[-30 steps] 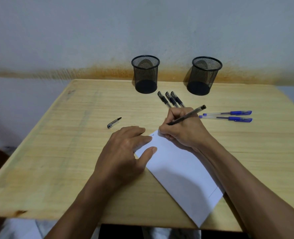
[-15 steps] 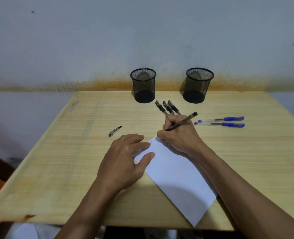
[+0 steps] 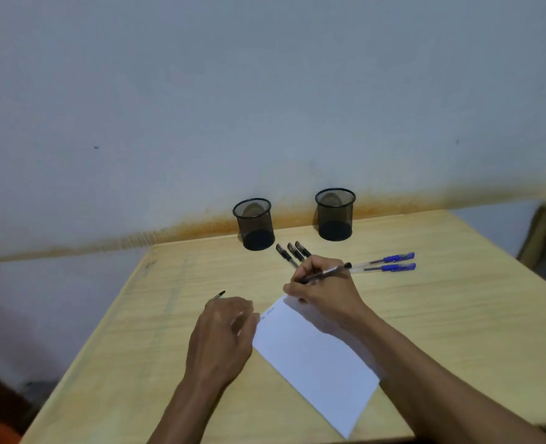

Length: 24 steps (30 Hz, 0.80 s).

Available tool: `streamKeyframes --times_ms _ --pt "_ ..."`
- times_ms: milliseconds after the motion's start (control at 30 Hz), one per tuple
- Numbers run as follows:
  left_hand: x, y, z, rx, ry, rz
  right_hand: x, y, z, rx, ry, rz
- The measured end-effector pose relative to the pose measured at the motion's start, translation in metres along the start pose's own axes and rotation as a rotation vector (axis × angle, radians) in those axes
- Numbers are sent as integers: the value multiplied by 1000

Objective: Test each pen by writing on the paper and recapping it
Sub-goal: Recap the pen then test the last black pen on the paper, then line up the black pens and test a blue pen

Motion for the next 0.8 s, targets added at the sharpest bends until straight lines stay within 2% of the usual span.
streamKeyframes --times_ms 100,200,333,467,633,700,800 --pt "-19 -16 10 146 -158 110 -8 -17 -16 -41 -7 21" --pt "-41 -22 22 87 -300 247 -8 -41 -31 -26 27 73" --pt "-44 -24 35 -6 -261 302 -6 -80 -48 102 71 186" --pt "-25 -22 43 -9 -166 372 -2 -107 -60 191 76 251" --pt "54 -4 48 43 -56 -43 -12 -131 -75 288 38 378" --pt "95 8 47 2 37 -181 -17 -142 -83 347 12 388" --pt "140 28 36 -82 89 -352 -27 -155 -93 390 -27 382"
Point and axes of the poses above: each hand's wrist, its own z-axis towards the middle knuckle, its own y-axis out of the palm, x = y × z, the point moved 7 cm from there along z, towards the middle knuckle, and after that the axes turned 6 degrees about -z, right-handed, at the moved point
